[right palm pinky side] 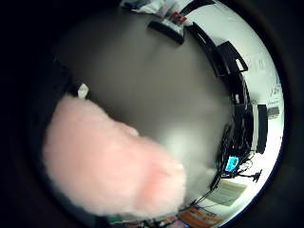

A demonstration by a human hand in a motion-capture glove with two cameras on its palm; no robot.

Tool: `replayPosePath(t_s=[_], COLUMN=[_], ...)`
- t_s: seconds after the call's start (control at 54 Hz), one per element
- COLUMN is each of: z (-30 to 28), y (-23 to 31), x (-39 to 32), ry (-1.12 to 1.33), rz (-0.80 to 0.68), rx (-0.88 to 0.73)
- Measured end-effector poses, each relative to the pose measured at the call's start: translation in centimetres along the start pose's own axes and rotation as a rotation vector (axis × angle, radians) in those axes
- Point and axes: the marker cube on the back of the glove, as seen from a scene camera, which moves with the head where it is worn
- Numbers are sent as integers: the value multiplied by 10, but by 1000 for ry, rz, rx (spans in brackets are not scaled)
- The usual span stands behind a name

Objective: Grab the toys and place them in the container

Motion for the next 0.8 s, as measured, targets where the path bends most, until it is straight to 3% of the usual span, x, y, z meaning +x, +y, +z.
replayPosePath(t_s=[0.13,0.5,0.796], z=[-37,-225,-295], y=[2,30,34], x=[0,27,-8], ry=[-15,18,65], rz=[-10,54,33], rx=[-68,55,94])
